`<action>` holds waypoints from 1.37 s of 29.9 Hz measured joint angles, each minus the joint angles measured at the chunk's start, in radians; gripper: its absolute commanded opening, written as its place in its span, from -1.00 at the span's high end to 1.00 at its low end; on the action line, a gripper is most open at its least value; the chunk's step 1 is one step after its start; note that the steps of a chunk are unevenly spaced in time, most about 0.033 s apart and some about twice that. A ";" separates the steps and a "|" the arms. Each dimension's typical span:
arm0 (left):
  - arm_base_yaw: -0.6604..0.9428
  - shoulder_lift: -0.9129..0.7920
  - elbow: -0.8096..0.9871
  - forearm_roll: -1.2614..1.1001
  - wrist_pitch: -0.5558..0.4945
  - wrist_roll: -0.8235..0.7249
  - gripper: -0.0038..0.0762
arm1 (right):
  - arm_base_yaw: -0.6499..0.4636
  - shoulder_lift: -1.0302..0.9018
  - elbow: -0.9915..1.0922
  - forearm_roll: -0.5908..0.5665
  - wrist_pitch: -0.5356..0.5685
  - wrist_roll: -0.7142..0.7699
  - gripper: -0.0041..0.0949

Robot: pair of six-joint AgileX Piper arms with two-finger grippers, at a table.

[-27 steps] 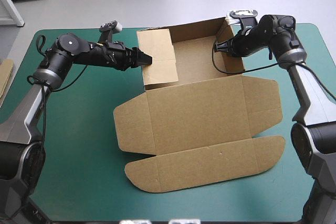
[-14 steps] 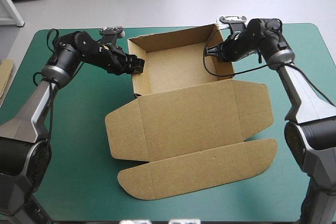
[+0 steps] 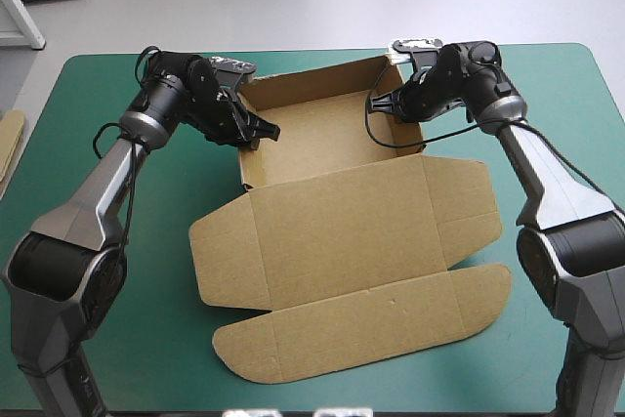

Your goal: Fold the box

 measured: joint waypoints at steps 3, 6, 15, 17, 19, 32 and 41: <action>0.000 0.018 -0.001 0.019 -0.003 -0.014 0.79 | 0.002 0.002 0.000 -0.012 0.003 0.013 0.92; -0.004 0.043 -0.001 0.048 -0.015 -0.031 0.92 | 0.003 0.003 0.000 -0.015 0.010 0.027 0.92; -0.018 0.076 -0.004 0.089 -0.046 -0.069 0.92 | 0.052 0.020 0.002 -0.108 0.019 0.060 0.92; -0.018 0.077 -0.004 0.110 -0.045 -0.069 0.93 | 0.065 0.030 0.002 -0.127 0.023 0.066 0.92; -0.018 0.077 -0.004 0.133 -0.043 -0.069 0.92 | 0.074 0.042 0.002 -0.134 0.025 0.072 0.92; -0.021 0.127 -0.004 0.163 -0.089 -0.073 0.92 | 0.083 0.097 0.000 -0.172 0.019 0.101 0.92; -0.021 0.154 -0.013 0.152 -0.110 -0.073 0.92 | 0.083 0.108 0.000 -0.178 0.041 0.107 0.92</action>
